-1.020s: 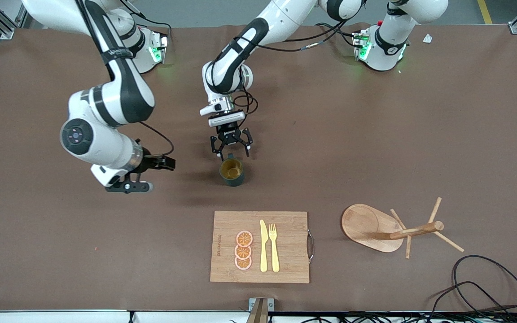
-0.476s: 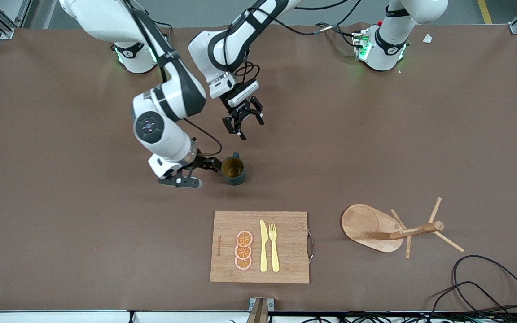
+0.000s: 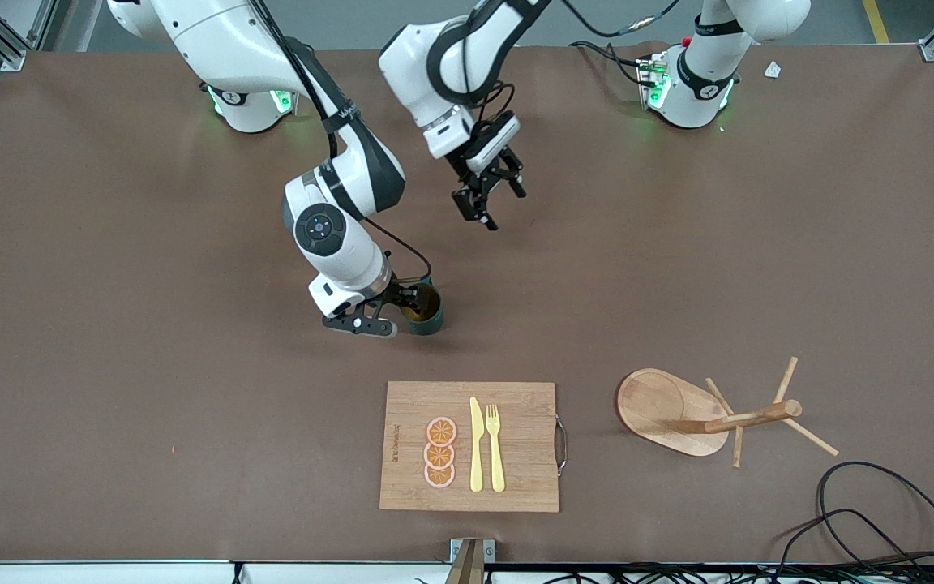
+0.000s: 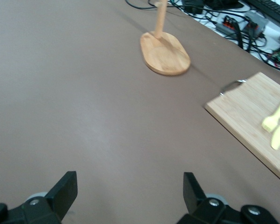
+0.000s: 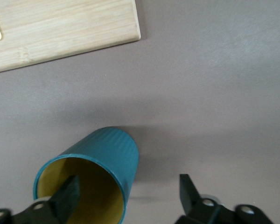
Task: Transfer cup from left to right arm and place
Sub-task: 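Grasp the mug with the right gripper while the left gripper releases, then carry the mug away with the right gripper while the left gripper withdraws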
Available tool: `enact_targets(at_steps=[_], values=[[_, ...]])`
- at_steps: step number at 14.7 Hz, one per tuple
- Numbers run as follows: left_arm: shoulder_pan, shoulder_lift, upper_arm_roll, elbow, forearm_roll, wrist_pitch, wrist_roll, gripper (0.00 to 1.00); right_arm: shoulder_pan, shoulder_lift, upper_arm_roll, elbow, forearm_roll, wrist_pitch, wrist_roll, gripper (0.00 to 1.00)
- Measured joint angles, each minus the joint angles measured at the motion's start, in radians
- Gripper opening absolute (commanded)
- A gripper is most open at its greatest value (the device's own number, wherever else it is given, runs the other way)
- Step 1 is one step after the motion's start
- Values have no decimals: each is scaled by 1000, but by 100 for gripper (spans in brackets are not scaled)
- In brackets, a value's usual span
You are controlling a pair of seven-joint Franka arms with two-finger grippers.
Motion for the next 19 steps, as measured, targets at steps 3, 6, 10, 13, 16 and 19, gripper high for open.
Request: enact_targets(at_steps=[3,6,10,13,16,19], values=[[60,-102,0,-75,0,9,70,100,4,14,0,0,0,3,1,17],[205,-153,2,-58,1,52,238,100,8,24,0,0,0,3,2,0],[433,-211,4,52,-74,73,599,100,16,25,-2,7,-1,3,-50,0],[605,-243,5,171,-219,73,916,100,-2,18,-20,26,-1,-60,-341,0],[763,-251,5,280,-348,73,1232,100,-83,-21,-42,39,-10,-169,-687,0],[882,-249,5,350,-428,73,1515,100,-173,-76,-60,39,-120,-268,-927,0]])
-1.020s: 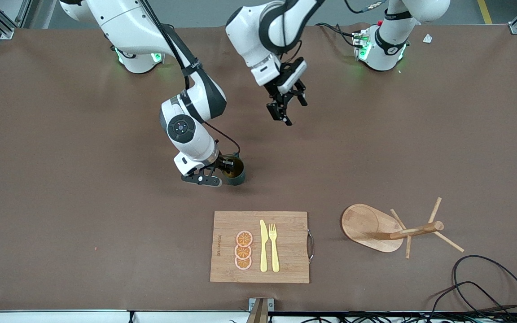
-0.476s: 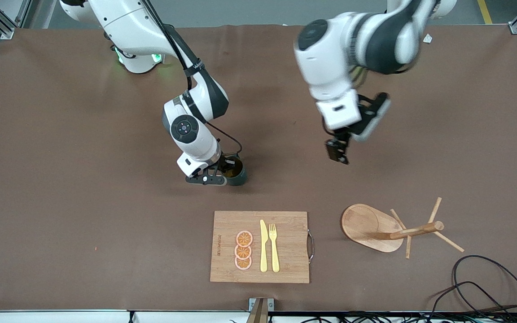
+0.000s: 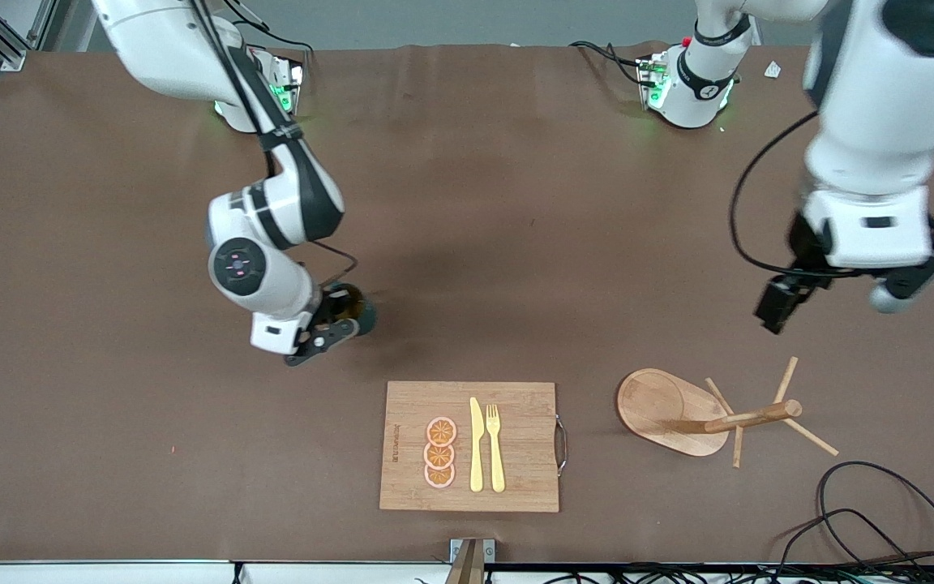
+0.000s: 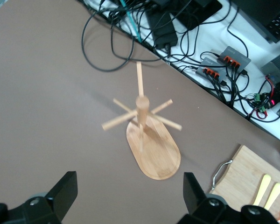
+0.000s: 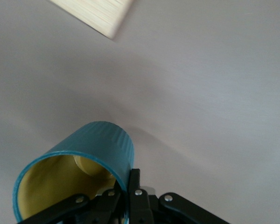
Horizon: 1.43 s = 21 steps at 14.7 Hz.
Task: Transfer cup from left to right arm and place
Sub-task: 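Carry the mug away with the right gripper while the left gripper withdraws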
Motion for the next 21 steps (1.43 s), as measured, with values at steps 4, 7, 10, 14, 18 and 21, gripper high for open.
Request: enact_targets(at_steps=[4,7,10,14,18,21], values=[[120,-3,-2,22,-23,-37,325,100,-111,-44,-6,-15,-43,-53,-318,0],[146,-31,-4,38,-32,-121,452,100,-210,-60,-8,-51,-72,-38,-576,0],[184,-84,-26,42,-75,-211,602,100,-309,-76,-10,-133,-90,78,-847,0],[375,-138,-169,41,-221,-325,687,100,-396,-91,-10,-265,-91,240,-1140,0],[392,-156,-205,35,-226,-349,735,100,-453,-120,-9,-354,-92,344,-1341,0],[395,-160,-231,24,-226,-355,743,100,-488,-131,-9,-413,-92,401,-1406,0]])
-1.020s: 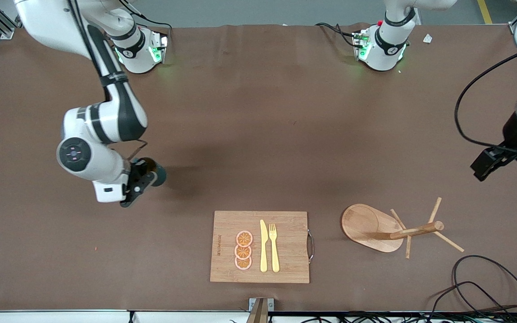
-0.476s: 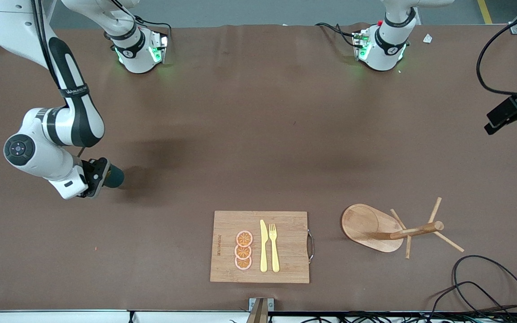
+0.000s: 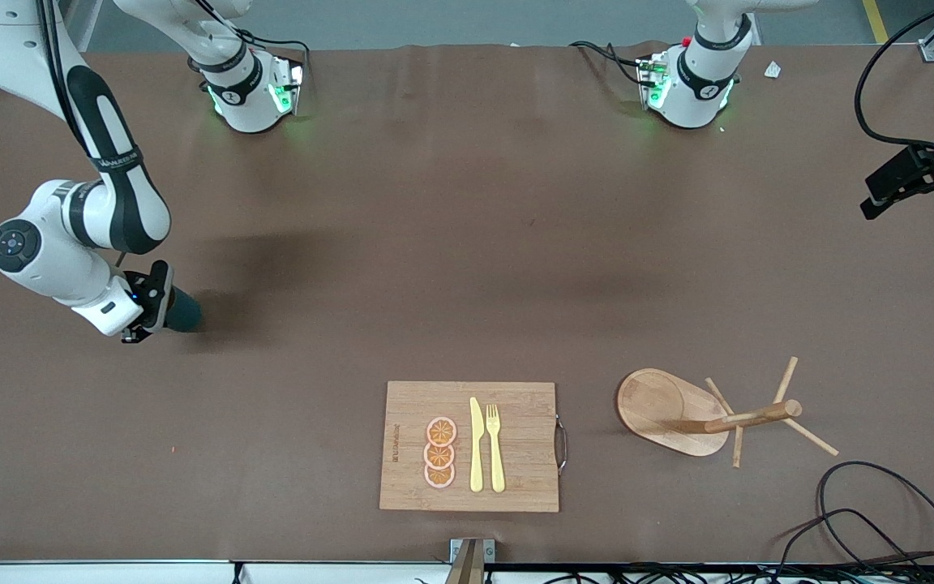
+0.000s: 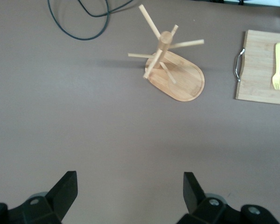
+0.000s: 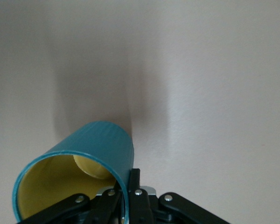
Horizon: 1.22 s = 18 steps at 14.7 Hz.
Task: Transfer cup from left to right arm and place
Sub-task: 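Carry the mug away with the right gripper while the left gripper withdraws, then lower the mug onto the table and open the right gripper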
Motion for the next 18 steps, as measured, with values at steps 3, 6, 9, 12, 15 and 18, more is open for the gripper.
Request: enact_targets(at_steps=[3,6,9,12,15,18], values=[[0,-1,-20,-13,0,0,0,100,-1,-13,5,-37,-5,24,-6,0],[0,-1,-27,-20,0,0,0,100,2,-18,12,-45,-7,22,-5,0],[0,-1,-36,-20,0,3,0,100,12,-18,15,-45,-7,20,5,1],[-1,-2,-50,-20,0,9,0,100,18,-19,18,-45,-7,15,30,1],[-1,-2,-57,-20,0,11,0,100,20,-19,19,-46,-7,10,43,95],[0,-2,-57,-22,0,14,0,100,21,-19,20,-42,-7,-12,53,100]])
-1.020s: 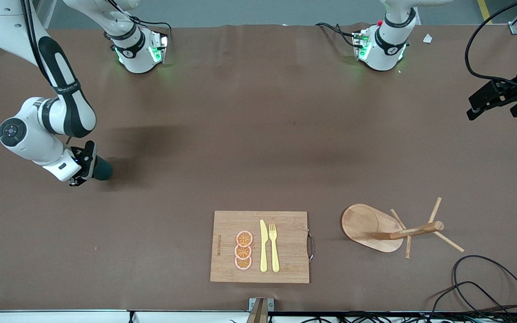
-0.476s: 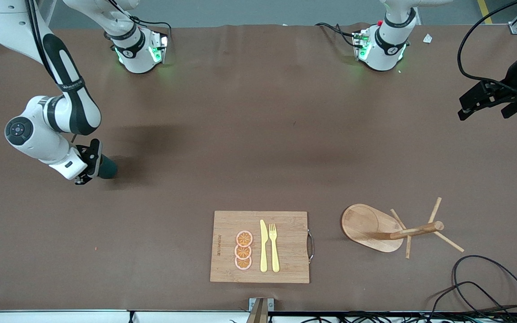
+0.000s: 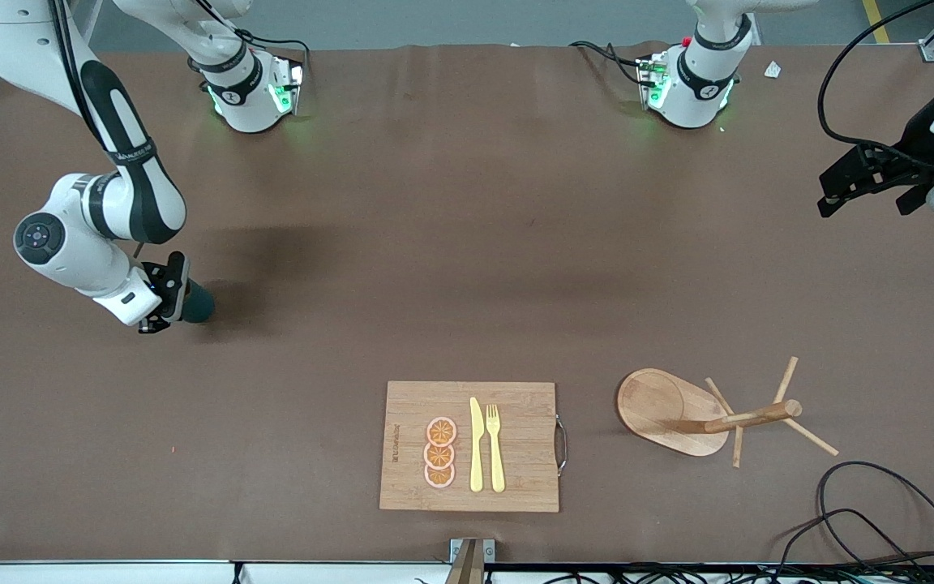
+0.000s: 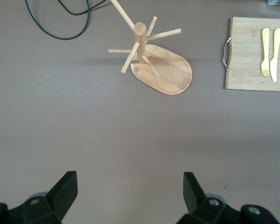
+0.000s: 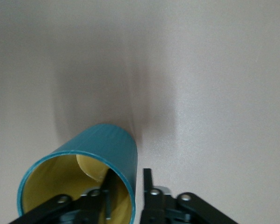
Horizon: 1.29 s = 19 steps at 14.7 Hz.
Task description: Transfer cup from left to right arm and place
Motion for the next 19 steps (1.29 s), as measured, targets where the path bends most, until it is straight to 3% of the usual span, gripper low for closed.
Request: enact_targets(at_steps=[3,9,19], values=[[4,0,1,0,0,8,0,100,0,-9,0,73,0,-165,81,100],[8,3,1,-7,49,15,0,100,3,-62,2,347,0,-592,457,100],[10,3,0,-31,6,19,-6,100,4,-106,3,622,0,-860,1243,100]])
